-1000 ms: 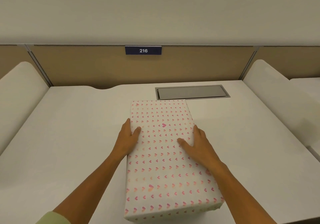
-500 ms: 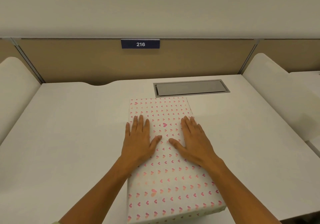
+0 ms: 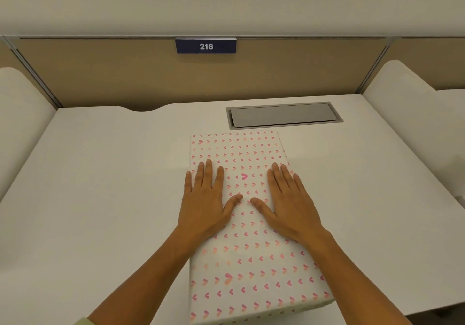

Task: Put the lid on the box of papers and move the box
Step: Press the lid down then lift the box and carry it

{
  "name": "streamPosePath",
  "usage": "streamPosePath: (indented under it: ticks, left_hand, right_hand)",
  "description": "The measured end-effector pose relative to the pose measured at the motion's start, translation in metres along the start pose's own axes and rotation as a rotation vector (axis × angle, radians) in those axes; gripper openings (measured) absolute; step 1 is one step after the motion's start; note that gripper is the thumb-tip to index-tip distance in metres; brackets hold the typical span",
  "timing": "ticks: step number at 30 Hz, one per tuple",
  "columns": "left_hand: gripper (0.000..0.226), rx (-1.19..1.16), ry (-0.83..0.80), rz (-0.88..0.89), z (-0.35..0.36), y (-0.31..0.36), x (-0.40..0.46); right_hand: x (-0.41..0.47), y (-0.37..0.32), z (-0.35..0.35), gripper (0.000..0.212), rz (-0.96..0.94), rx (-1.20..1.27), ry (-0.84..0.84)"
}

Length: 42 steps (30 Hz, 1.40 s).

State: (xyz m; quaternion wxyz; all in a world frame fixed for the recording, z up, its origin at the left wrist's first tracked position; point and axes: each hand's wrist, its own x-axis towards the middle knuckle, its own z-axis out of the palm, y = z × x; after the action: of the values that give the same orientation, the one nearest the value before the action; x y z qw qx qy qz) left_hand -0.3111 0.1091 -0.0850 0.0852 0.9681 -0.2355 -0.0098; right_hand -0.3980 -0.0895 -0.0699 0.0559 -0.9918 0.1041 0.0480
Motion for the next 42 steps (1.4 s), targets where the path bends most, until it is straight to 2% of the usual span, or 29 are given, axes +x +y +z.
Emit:
streamPosePath:
  ticks: [17, 25, 33, 42]
  left_hand:
    - [0.098, 0.070, -0.029, -0.006, -0.008, 0.008, -0.004]
    - [0.101, 0.082, -0.070, -0.022, -0.023, 0.021, -0.013]
    - [0.101, 0.122, 0.052, -0.013, -0.057, 0.040, -0.030]
    - [0.102, 0.210, 0.189, -0.001, -0.096, 0.053, -0.065]
  right_hand:
    - [0.001, 0.002, 0.001, 0.111, -0.020, 0.036, 0.034]
    - [-0.003, 0.005, -0.013, 0.095, -0.092, 0.093, -0.001]
    - [-0.023, 0.015, -0.041, 0.091, -0.145, 0.143, 0.102]
    - [-0.057, 0.022, -0.075, 0.090, -0.228, 0.074, 0.216]
